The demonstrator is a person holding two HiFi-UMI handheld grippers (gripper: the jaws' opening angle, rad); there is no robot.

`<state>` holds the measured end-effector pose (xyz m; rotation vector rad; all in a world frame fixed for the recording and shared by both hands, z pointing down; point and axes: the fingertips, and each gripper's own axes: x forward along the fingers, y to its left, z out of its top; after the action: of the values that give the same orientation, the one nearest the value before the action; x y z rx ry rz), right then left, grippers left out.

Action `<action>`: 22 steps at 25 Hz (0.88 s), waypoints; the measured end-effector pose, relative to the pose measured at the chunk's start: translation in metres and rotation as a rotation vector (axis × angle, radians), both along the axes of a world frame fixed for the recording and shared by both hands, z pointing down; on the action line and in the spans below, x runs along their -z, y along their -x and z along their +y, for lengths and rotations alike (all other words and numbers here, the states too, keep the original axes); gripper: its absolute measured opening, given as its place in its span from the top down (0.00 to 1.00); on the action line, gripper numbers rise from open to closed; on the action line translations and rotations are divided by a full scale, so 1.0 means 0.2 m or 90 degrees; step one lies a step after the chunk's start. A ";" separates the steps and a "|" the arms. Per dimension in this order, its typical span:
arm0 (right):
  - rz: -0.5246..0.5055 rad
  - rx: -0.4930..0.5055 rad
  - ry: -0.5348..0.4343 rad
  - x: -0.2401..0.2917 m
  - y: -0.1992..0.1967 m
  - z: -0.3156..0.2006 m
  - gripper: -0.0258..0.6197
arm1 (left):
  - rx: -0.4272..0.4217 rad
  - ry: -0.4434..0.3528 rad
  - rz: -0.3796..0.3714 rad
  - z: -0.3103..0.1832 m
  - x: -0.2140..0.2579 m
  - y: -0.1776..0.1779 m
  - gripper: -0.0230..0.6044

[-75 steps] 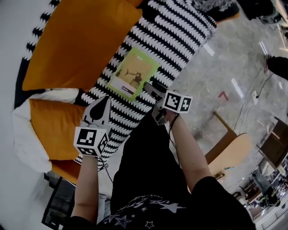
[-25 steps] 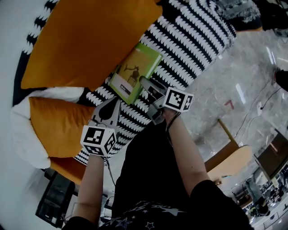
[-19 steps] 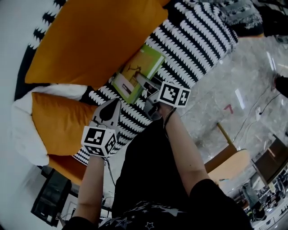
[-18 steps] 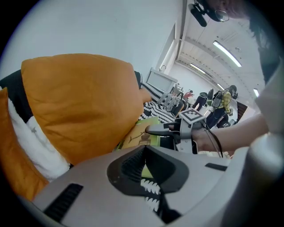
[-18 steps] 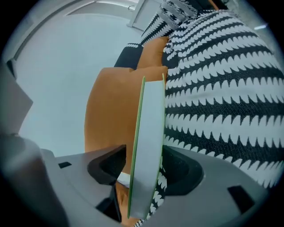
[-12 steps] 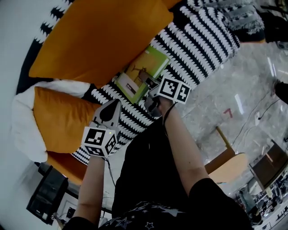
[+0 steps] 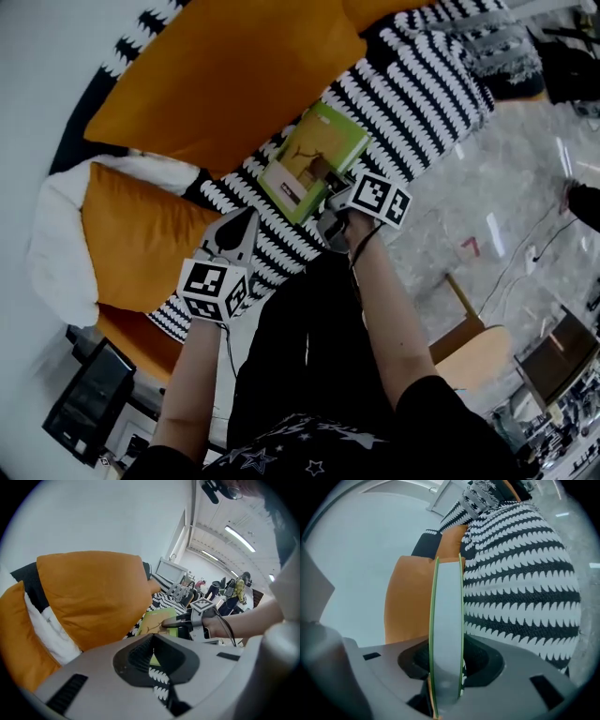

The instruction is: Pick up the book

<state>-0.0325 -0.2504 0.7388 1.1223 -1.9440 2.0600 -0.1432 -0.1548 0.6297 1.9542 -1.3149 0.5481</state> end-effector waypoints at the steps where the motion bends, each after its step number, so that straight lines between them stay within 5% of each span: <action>1: -0.001 -0.003 -0.006 0.05 -0.02 0.00 0.73 | -0.004 -0.008 0.001 0.00 0.04 0.00 0.95; 22: -0.033 -0.006 -0.097 1.02 -0.12 0.32 0.73 | -0.037 -0.136 0.006 0.10 0.83 0.02 0.95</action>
<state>-0.0078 -0.1869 0.5344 1.1182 -2.1571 1.9938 -0.1470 -0.1346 0.4631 2.1705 -1.3621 0.4408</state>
